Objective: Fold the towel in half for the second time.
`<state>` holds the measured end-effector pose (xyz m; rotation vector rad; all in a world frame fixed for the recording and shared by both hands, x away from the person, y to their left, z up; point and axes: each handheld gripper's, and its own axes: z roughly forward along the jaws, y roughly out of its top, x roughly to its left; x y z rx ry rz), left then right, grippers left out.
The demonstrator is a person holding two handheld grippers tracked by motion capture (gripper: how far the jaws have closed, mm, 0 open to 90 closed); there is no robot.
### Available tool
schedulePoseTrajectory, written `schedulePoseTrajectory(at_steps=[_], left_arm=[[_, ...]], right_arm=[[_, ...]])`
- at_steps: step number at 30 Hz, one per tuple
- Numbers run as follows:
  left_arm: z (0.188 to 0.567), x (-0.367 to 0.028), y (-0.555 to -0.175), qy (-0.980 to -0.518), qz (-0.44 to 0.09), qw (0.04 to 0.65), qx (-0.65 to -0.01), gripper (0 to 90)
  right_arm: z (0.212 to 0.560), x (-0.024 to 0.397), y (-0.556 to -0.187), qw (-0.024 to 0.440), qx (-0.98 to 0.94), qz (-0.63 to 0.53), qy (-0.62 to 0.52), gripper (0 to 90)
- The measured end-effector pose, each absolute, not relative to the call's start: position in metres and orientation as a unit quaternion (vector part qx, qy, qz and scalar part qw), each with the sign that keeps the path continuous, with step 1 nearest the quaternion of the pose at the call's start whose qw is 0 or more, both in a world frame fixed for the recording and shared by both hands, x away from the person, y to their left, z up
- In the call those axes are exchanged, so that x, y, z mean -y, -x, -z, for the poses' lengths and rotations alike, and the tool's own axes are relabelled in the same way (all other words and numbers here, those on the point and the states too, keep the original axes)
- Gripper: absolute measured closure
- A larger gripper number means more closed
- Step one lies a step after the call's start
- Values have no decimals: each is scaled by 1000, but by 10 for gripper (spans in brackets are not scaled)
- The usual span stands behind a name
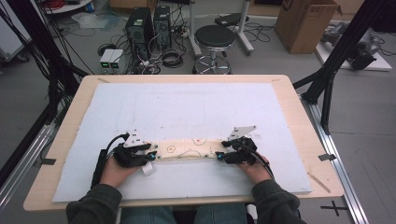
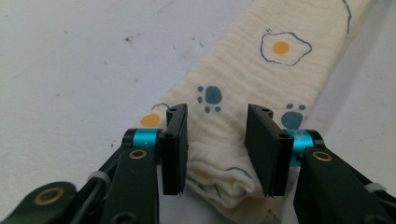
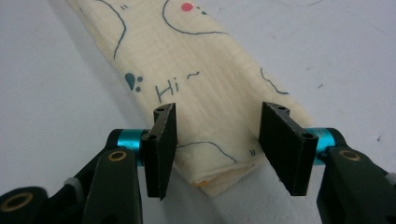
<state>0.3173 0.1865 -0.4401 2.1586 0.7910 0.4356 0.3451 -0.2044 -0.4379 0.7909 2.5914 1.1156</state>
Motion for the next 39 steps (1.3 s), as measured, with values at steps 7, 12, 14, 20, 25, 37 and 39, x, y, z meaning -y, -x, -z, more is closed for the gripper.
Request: schedulePoseTrajectory(at_steps=[7, 12, 14, 20, 25, 37, 39], left_arm=[[435, -188, -313, -846, -173, 398, -310, 571], [427, -193, -310, -833, -180, 418, -314, 514], [425, -197, -310, -826, -177, 428, -320, 480], [424, -205, -310, -816, -179, 438, -331, 450], [423, -207, -310, -811, -183, 442, -337, 433], [424, -207, -310, -810, -186, 439, -343, 423], [424, -208, -310, -807, -187, 443, -344, 422]], right_arm=[[436, 208, -342, 94, -869, -400, -277, 429], [427, 215, -342, 99, -855, -426, -280, 419], [425, 218, -343, 100, -850, -429, -287, 408], [422, 225, -344, 101, -844, -434, -299, 402], [422, 227, -345, 106, -842, -436, -301, 402], [421, 234, -346, 114, -838, -432, -312, 403], [421, 236, -346, 114, -839, -433, -310, 402]])
